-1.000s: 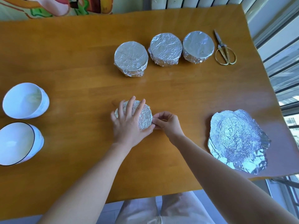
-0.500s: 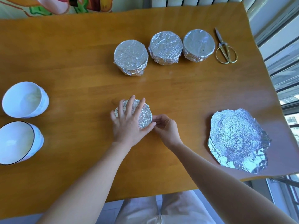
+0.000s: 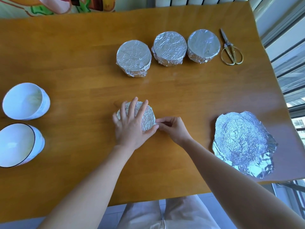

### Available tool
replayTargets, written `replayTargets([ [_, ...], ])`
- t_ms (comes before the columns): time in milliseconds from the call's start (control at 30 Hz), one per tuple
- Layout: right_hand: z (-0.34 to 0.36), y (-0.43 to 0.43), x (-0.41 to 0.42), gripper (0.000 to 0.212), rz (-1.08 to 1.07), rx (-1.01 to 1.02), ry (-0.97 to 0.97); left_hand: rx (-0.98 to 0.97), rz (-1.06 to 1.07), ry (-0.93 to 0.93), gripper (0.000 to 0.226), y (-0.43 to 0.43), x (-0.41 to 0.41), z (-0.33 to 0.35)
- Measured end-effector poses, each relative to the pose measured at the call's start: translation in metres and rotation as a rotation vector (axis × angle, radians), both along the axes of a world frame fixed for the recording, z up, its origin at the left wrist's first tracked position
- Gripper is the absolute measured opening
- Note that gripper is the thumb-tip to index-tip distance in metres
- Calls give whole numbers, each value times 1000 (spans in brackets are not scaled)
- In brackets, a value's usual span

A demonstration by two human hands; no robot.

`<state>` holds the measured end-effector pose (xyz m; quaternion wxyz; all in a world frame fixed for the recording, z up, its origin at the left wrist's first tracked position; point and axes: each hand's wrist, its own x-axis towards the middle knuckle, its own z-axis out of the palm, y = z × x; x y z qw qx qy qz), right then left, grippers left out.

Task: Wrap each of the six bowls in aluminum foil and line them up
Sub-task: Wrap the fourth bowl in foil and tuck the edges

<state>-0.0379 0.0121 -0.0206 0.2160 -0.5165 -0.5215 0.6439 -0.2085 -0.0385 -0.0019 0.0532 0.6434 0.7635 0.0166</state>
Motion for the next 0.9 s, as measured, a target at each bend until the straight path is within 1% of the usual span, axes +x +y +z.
replayTargets([
  [100,4,8,-1,7,31,-57,-7,-9,14,10,87,0,1,0],
  [267,13,27,-7,11,133,-158,-18,-7,9,11,85,0,1,1],
  [367,15,32,-9,11,132,-185,-33,-8,22,17,86,0,1,1],
  [500,14,24,-8,2,31,-165,-36,-10,32,19,85,1,2,2],
  [667,4,7,-10,12,-108,-179,71,-17,54,4,84,1,3,1],
  [767,0,-2,-7,18,-143,-221,154,-31,59,6,84,2,4,0],
  [900,-2,-8,-10,20,-161,-292,242,-34,92,-20,79,2,6,2],
])
